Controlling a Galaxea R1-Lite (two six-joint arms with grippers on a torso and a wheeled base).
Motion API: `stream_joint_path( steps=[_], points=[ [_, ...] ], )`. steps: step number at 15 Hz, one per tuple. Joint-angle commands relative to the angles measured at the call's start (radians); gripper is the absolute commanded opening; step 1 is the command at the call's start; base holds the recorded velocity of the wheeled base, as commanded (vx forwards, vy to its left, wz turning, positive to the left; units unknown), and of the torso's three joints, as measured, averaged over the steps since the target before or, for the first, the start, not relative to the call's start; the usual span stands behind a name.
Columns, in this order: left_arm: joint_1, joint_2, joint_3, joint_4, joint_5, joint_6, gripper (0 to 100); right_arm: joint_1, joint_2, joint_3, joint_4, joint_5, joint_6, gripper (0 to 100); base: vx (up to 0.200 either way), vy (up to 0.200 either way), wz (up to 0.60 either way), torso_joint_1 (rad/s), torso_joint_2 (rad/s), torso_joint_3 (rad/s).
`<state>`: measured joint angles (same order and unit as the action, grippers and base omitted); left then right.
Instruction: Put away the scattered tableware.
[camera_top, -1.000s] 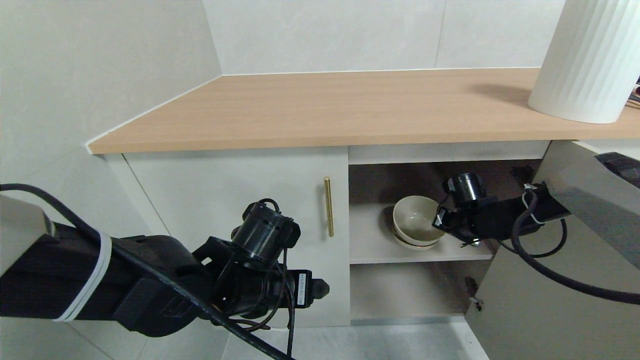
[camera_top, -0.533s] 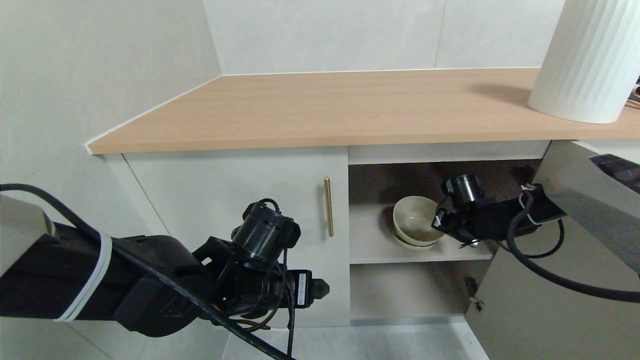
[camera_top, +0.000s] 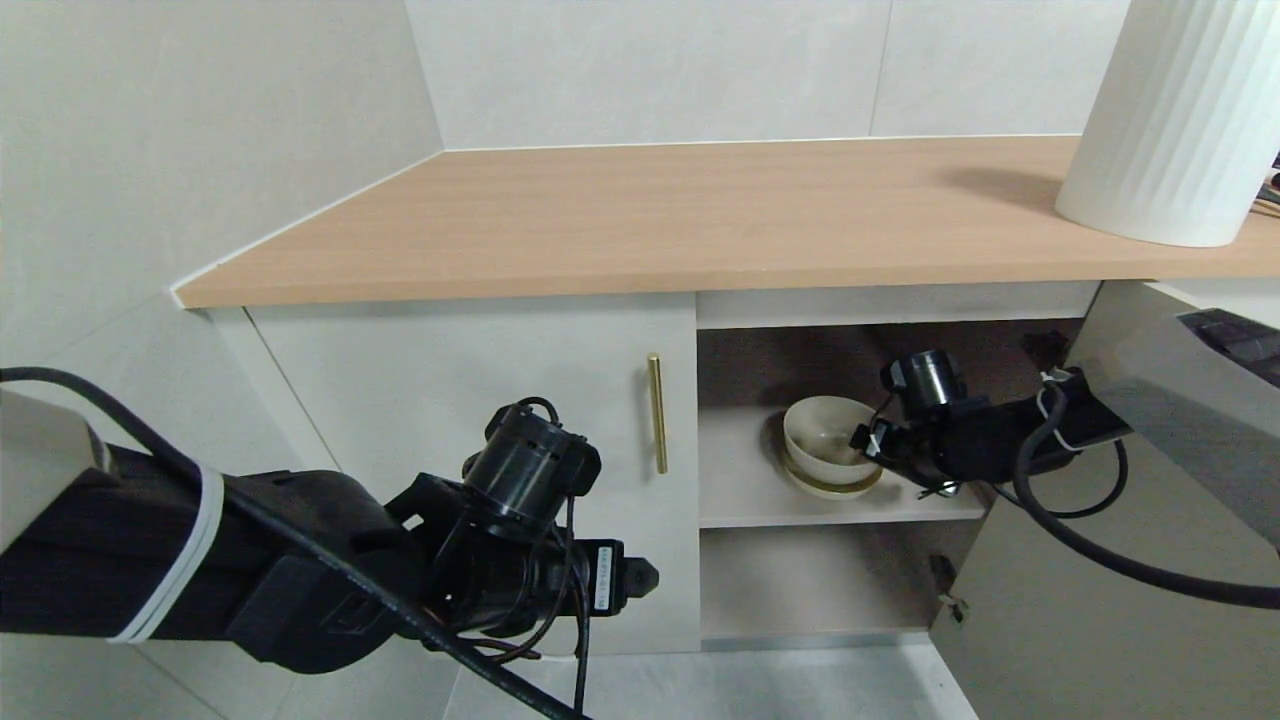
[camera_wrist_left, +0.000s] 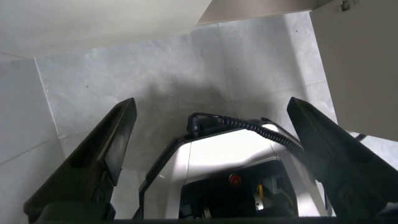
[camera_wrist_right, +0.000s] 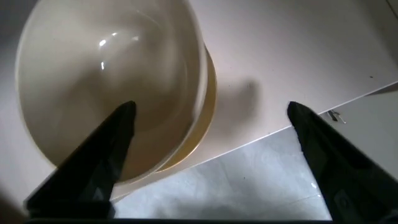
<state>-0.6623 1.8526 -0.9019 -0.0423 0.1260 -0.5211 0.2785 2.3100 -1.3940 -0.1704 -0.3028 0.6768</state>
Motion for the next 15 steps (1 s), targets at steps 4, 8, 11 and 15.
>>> stream_joint_path(
  steps=[4, 8, 11, 15],
  points=[
    [0.024, -0.064, 0.0, 0.002, 0.003, 0.013, 100, 0.056, -0.158, 0.113, 0.086, 0.105, -0.005, 100, 0.0, 0.0, 0.0, 0.0, 0.0, 0.0],
    [0.073, -0.286, 0.008, 0.118, 0.011, 0.058, 100, 0.18, -0.511, 0.357, 0.177, 0.139, -0.089, 100, 0.0, 0.0, 0.0, 0.0, 0.0, 0.0],
    [0.075, -0.397, 0.04, 0.156, 0.011, 0.056, 100, 0.212, -0.768, 0.417, 0.284, 0.2, -0.172, 100, 0.0, 0.0, 0.0, 0.0, 0.0, 0.0],
    [0.112, -0.497, 0.095, 0.154, 0.009, 0.078, 100, 0.268, -0.942, 0.431, 0.468, 0.228, -0.172, 100, 0.0, 0.0, 0.0, 0.0, 0.0, 0.0]
  ],
)
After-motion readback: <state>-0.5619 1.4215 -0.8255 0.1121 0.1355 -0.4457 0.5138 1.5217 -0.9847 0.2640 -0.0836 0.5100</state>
